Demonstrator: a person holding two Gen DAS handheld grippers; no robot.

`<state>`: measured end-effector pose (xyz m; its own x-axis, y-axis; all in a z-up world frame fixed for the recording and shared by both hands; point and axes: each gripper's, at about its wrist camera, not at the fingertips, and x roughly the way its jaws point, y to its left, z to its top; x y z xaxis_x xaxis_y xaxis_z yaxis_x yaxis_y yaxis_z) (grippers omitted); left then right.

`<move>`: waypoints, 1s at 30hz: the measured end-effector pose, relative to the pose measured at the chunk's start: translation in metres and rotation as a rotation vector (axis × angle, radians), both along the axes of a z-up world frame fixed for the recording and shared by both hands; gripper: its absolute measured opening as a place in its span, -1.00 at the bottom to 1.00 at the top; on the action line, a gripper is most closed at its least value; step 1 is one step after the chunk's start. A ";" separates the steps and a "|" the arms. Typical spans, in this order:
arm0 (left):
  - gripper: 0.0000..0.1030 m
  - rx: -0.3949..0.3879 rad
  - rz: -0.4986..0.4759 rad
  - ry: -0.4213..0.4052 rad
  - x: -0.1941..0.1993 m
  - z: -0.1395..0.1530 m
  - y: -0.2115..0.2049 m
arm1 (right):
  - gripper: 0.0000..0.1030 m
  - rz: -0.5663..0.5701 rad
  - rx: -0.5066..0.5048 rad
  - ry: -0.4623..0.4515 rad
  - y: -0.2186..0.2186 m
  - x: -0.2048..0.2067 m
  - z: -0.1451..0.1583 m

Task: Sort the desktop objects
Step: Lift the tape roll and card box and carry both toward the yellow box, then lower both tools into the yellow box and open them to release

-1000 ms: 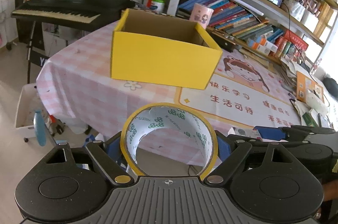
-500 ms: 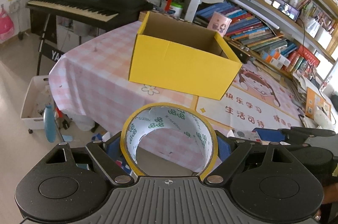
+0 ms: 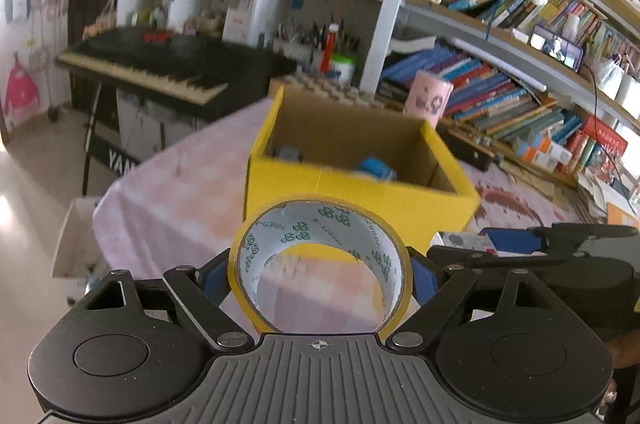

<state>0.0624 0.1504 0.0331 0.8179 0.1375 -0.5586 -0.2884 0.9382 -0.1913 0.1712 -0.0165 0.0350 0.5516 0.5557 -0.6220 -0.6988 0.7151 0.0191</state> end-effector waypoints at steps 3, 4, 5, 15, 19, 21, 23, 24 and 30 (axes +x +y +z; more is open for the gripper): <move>0.69 0.030 -0.001 -0.026 0.020 0.008 -0.003 | 0.10 0.001 0.035 -0.013 0.001 0.023 0.009; 0.69 0.039 0.000 -0.033 0.027 0.011 -0.004 | 0.10 0.001 0.048 -0.017 0.001 0.030 0.012; 0.69 0.046 0.003 -0.041 0.035 0.014 -0.004 | 0.10 0.000 0.059 -0.021 0.002 0.038 0.015; 0.69 0.146 0.015 -0.033 0.105 0.020 -0.002 | 0.10 0.017 0.092 -0.062 0.019 0.117 0.026; 0.69 0.176 0.038 0.028 0.137 0.007 0.004 | 0.10 0.030 0.068 -0.070 0.033 0.147 0.020; 0.69 0.196 0.031 0.054 0.149 0.003 0.006 | 0.10 0.045 0.053 -0.068 0.040 0.158 0.017; 0.69 0.216 0.020 0.086 0.161 0.000 0.007 | 0.10 0.070 0.029 -0.067 0.049 0.169 0.013; 0.69 0.228 0.011 0.098 0.167 -0.001 0.007 | 0.10 0.083 0.018 -0.071 0.053 0.172 0.011; 0.69 0.249 -0.053 0.188 0.196 -0.015 0.006 | 0.10 0.161 -0.091 -0.072 0.080 0.196 -0.006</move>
<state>0.2582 0.1565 0.0182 0.7132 0.2488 -0.6553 -0.2461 0.9643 0.0981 0.3672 0.0635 0.0288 0.5049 0.5838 -0.6358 -0.8016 0.5903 -0.0945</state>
